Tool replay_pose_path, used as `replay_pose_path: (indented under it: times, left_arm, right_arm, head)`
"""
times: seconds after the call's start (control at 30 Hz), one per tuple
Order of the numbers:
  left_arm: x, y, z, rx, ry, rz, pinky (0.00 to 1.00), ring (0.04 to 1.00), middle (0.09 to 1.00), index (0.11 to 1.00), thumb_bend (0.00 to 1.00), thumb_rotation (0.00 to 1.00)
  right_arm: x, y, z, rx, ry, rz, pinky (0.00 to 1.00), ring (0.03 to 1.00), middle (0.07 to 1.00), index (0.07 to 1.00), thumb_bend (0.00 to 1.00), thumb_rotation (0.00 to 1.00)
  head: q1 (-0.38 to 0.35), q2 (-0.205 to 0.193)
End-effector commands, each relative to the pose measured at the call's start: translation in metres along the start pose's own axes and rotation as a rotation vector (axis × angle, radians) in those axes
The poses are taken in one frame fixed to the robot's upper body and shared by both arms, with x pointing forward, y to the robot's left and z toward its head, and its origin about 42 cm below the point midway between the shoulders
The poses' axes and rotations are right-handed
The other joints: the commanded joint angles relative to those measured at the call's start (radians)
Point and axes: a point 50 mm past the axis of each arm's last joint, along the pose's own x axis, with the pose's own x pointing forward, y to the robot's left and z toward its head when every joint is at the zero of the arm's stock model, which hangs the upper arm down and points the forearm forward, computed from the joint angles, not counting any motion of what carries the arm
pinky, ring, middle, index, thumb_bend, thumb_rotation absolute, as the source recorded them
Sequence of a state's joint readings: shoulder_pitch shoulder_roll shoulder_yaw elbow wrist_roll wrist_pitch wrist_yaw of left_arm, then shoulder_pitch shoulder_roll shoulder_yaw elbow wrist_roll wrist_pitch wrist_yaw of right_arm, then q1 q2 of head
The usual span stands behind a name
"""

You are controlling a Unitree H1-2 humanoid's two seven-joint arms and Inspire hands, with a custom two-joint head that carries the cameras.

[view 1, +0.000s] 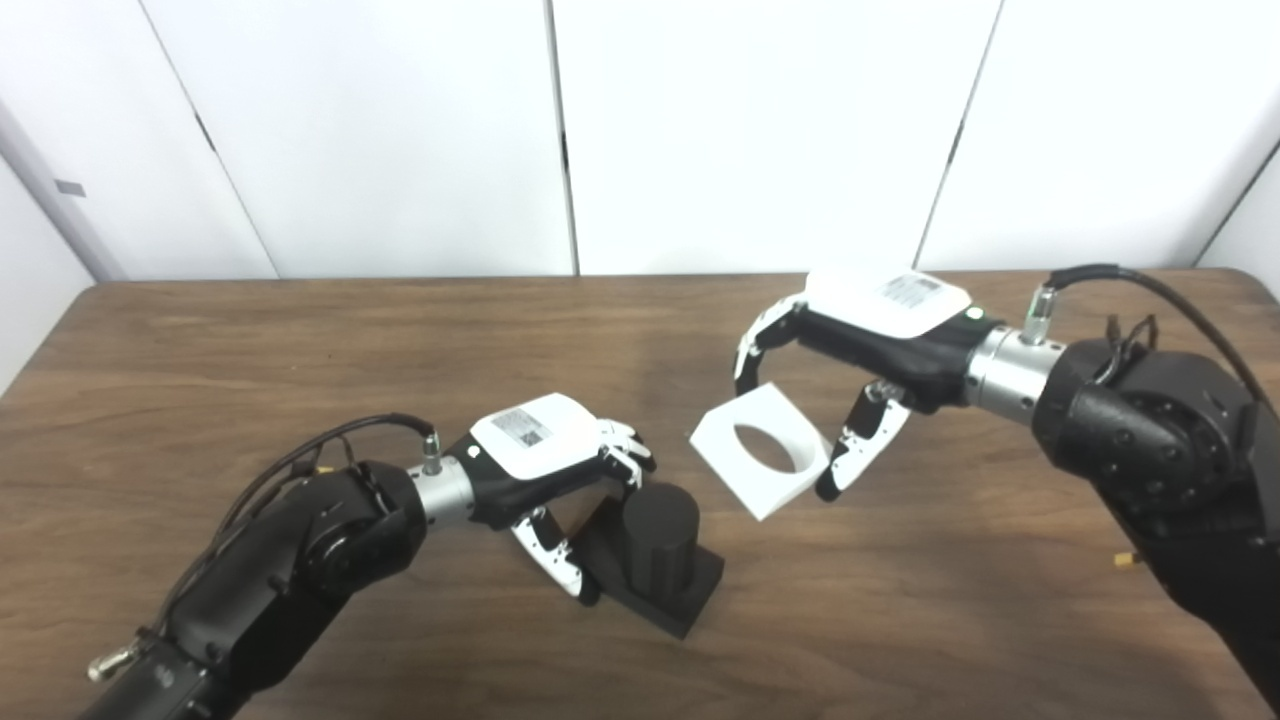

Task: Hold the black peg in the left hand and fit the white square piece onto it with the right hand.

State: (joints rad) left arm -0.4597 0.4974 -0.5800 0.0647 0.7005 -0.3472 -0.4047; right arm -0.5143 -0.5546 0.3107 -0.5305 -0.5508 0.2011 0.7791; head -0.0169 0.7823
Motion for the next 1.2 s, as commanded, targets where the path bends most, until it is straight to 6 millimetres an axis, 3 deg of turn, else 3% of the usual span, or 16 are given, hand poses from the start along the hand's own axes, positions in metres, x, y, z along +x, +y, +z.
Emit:
replay_pose_path:
  times: [0.0, 0.5, 1.17]
  left_arm:
    - [0.007, -0.029, 0.008, 0.027, 0.018, -0.148, 0.83, 0.895, 0.849, 0.493, 0.52, 0.07]
    - [0.009, -0.029, 0.011, 0.024, 0.011, -0.139, 0.83, 0.890, 0.847, 0.493, 0.52, 0.07]
    - [0.009, -0.028, 0.016, 0.024, 0.000, -0.135, 0.82, 0.889, 0.837, 0.493, 0.52, 0.07]
  right_arm:
    - [-0.001, -0.014, 0.011, -0.030, -0.039, -0.049, 0.77, 0.775, 0.715, 0.477, 0.52, 0.13]
    - [0.013, 0.007, 0.026, 0.066, -0.074, -0.044, 0.77, 0.775, 0.721, 0.477, 0.52, 0.13]
    - [0.035, 0.025, 0.019, 0.126, -0.045, -0.021, 0.77, 0.780, 0.723, 0.478, 0.52, 0.13]
  head:
    - [0.000, 0.002]
    - [0.009, 0.010]
    - [0.017, 0.015]
